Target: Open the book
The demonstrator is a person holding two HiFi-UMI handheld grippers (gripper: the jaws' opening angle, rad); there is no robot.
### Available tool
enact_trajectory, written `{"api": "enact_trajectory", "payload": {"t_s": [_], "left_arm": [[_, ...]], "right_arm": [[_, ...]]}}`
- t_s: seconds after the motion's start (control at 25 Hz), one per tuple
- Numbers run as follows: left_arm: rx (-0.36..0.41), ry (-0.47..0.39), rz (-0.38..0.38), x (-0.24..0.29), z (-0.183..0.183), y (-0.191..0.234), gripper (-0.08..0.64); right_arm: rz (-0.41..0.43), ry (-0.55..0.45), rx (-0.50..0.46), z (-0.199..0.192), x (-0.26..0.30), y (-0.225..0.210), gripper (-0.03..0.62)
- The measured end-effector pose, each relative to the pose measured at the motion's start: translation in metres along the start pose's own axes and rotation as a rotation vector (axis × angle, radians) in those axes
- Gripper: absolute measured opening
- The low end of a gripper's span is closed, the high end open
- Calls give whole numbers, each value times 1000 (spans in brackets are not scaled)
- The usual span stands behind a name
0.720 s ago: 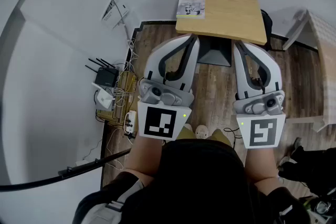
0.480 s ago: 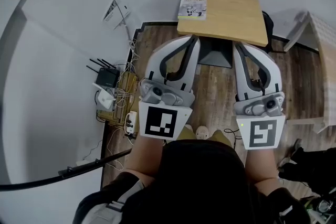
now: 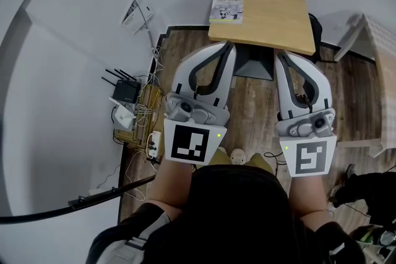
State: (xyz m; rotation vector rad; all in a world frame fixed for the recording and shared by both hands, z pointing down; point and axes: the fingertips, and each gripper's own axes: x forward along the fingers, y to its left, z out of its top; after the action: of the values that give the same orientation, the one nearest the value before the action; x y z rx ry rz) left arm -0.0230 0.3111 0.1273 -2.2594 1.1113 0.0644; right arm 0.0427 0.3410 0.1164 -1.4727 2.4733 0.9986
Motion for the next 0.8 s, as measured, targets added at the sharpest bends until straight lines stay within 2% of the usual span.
{"api": "enact_trajectory", "payload": {"t_s": [0.8], "left_arm": [[-20,28,-15,1,-5,-8,11]], "right_arm": [[-10,6,26,-4,-8,-3,31]]}}
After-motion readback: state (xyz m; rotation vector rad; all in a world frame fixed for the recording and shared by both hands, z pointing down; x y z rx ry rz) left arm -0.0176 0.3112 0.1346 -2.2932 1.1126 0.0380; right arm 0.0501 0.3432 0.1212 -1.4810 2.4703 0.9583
